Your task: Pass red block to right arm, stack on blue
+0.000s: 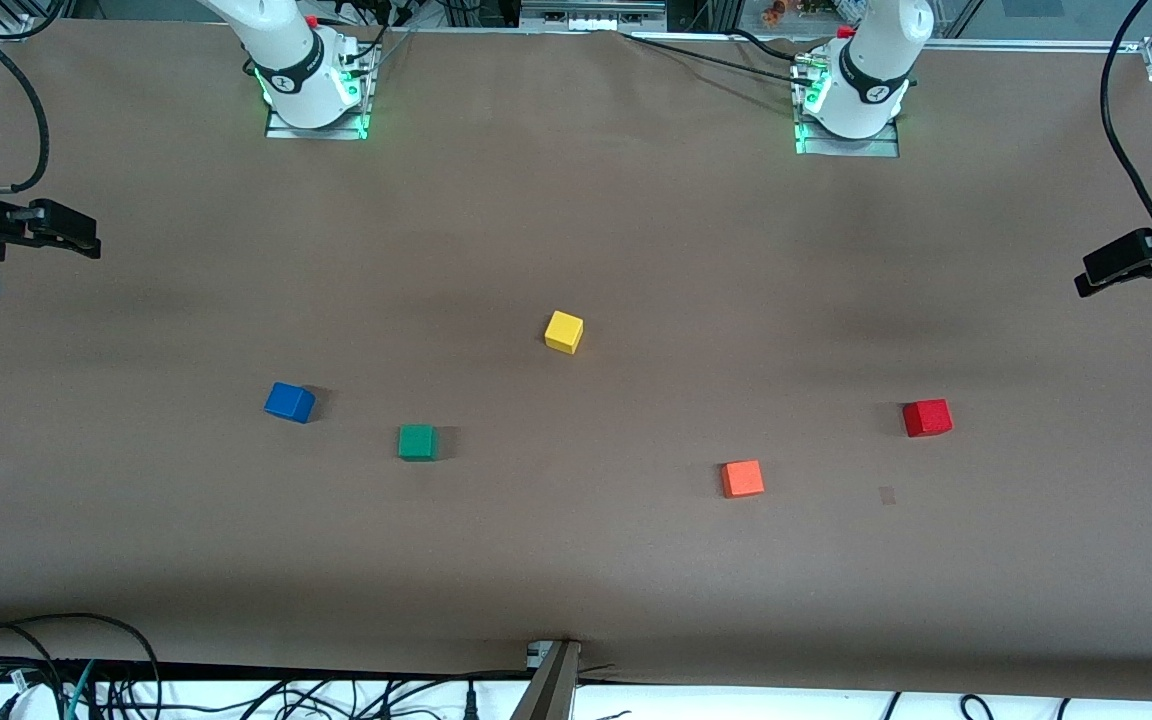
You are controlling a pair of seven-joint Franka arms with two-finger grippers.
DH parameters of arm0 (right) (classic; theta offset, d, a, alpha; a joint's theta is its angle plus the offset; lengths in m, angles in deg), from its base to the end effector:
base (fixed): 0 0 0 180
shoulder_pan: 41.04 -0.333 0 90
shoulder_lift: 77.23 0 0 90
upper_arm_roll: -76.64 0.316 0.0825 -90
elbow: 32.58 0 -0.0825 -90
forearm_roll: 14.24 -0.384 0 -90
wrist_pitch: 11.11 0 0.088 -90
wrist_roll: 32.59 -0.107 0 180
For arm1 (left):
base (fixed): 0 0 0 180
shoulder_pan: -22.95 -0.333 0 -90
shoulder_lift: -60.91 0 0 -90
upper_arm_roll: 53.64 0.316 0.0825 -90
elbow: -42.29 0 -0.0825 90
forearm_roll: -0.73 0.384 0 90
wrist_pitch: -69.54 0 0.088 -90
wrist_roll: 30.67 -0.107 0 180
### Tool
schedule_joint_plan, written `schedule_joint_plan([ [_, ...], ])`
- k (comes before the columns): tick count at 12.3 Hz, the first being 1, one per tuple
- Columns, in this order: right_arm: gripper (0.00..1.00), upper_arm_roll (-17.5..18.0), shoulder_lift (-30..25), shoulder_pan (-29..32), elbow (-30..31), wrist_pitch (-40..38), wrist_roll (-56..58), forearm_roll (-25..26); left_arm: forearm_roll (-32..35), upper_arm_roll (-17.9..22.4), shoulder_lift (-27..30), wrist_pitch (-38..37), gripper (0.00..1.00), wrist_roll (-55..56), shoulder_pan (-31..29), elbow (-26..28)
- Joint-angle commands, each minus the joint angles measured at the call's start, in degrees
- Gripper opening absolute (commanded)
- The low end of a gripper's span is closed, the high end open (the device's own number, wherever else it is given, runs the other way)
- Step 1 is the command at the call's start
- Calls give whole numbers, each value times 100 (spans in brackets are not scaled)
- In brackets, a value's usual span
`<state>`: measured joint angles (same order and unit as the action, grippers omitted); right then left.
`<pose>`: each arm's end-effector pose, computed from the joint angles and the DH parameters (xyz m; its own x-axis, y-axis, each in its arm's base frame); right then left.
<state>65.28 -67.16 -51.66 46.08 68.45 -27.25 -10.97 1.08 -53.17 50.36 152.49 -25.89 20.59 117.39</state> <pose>0.5875 -0.0034 0.6033 0.9843 0.0673 -0.1631 0.0806 -0.9938 0.0765 0.5977 0.0297 0.6289 0.9900 0.1330 -0.0463 0.1327 -0.9911 -0.0115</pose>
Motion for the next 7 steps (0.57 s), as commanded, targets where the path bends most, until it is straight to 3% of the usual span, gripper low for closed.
schedule_joint_plan([
  [1, 100, 12, 4, 15, -62, -3, 2, -1, 71, -3, 69, 140, 100, -118, -18, -92],
  [7, 100, 12, 4, 24, -62, -3, 10, -1, 79, -47, 26, 291, 100, -145, 86, -135],
])
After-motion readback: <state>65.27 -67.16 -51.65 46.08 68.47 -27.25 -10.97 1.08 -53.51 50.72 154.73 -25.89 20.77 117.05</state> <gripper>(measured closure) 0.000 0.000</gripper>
